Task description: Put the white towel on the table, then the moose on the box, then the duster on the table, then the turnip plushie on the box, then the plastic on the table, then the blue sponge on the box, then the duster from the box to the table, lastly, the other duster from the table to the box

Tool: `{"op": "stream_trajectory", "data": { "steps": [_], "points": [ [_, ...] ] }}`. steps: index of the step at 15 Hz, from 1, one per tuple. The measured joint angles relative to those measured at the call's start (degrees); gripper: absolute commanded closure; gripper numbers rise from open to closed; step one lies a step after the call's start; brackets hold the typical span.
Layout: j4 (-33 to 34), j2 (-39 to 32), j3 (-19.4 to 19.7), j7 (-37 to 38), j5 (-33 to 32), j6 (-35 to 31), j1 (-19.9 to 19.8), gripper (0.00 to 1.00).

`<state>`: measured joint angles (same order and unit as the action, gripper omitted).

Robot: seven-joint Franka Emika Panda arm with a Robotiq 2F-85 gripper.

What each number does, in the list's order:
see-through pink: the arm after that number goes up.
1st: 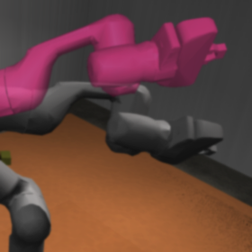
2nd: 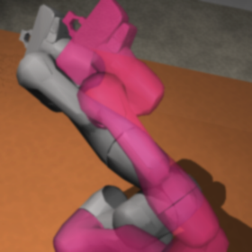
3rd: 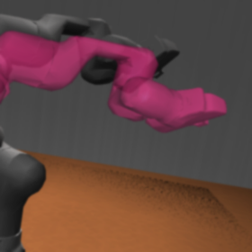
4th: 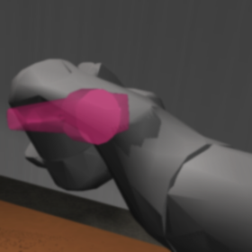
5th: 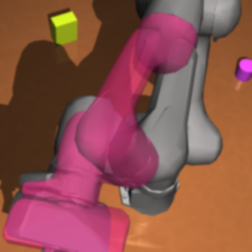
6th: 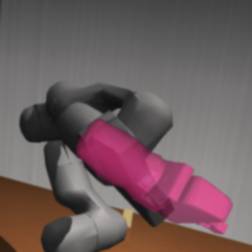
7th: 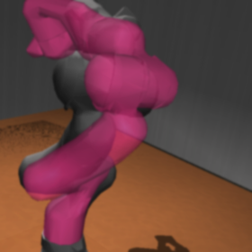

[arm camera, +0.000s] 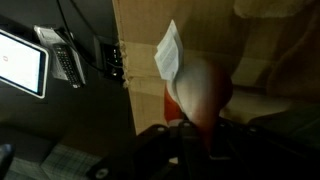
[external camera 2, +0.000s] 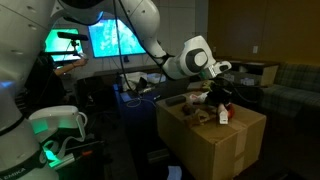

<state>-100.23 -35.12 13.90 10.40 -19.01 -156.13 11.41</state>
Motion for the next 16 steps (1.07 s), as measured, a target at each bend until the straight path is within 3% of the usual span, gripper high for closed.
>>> {"op": "stream_trajectory", "data": {
  "steps": [1,2,3,5,6,12,13,16],
  "points": [
    [0.3,-0.3,-0.5,0.0,0.0,0.4,-0.3,0.97],
    [0.6,-0.5,-1.0,-0.1,0.0,0.7,-0.4,0.85],
    [0.8,-0.6,-1.3,-0.1,0.0,1.0,-0.5,0.61],
    [1.1,-0.7,-1.8,-0.3,0.0,1.7,-0.5,0.58],
    [1.3,-0.7,-2.0,-0.4,0.0,1.9,-0.5,0.52],
    [1.6,-0.3,-2.6,-0.5,0.0,2.3,-0.5,0.05],
    [1.6,0.0,-2.6,-0.5,0.0,2.3,-0.5,0.01],
    [1.6,1.3,-2.6,-0.5,-0.1,2.3,-0.3,0.00]
  ]
}}
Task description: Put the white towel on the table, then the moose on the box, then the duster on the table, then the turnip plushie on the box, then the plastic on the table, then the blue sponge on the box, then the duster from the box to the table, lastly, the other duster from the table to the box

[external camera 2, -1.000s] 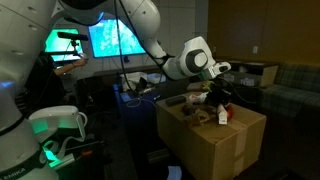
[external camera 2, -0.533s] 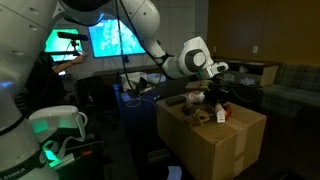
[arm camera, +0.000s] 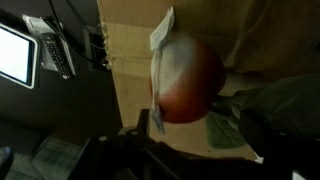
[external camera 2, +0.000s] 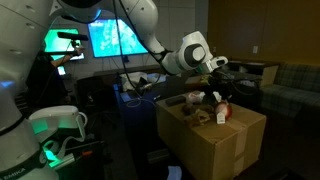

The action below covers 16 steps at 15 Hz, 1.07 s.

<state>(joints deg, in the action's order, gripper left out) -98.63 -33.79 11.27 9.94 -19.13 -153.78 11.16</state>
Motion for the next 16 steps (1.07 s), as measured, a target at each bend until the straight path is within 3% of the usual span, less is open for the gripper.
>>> {"op": "stream_trajectory", "data": {
  "steps": [7,16],
  "points": [
    [-0.6,4.8,-0.3,0.3,-0.8,0.0,2.6,0.00],
    [-1.1,5.7,-5.0,2.4,-1.5,0.5,7.7,0.00]
  ]
}}
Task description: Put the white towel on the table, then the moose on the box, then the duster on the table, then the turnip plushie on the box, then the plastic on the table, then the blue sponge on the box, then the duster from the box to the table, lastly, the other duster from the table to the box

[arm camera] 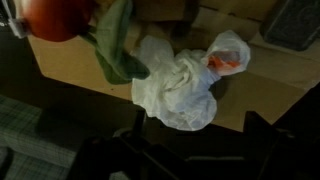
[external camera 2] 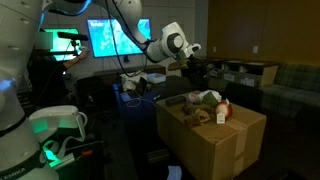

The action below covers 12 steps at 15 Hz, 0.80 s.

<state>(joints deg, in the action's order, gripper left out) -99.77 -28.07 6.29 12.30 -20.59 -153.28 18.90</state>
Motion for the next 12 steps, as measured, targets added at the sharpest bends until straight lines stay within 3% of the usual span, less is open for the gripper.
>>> {"op": "stream_trajectory", "data": {
  "steps": [12],
  "points": [
    [-0.7,-4.1,-4.9,0.3,2.4,1.1,0.2,0.00]
  ]
}}
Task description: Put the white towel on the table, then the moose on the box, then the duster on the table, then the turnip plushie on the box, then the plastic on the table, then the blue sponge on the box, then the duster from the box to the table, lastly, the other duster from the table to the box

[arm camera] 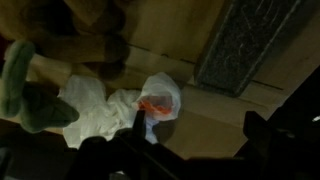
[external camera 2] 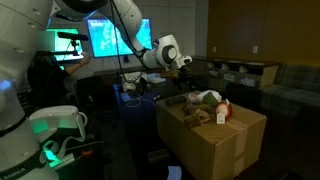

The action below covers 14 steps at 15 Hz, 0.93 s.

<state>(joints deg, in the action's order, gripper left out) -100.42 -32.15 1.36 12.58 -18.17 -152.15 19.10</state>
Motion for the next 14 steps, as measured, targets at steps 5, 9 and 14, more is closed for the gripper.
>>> {"op": "stream_trajectory", "data": {
  "steps": [5,9,14],
  "points": [
    [0.2,-1.6,-0.6,0.0,1.5,-0.6,-0.2,0.00],
    [0.4,-2.9,-0.5,0.0,1.5,-2.8,-0.9,0.00],
    [1.4,-4.6,-0.5,-0.5,1.6,-4.8,-2.2,0.00]
  ]
}}
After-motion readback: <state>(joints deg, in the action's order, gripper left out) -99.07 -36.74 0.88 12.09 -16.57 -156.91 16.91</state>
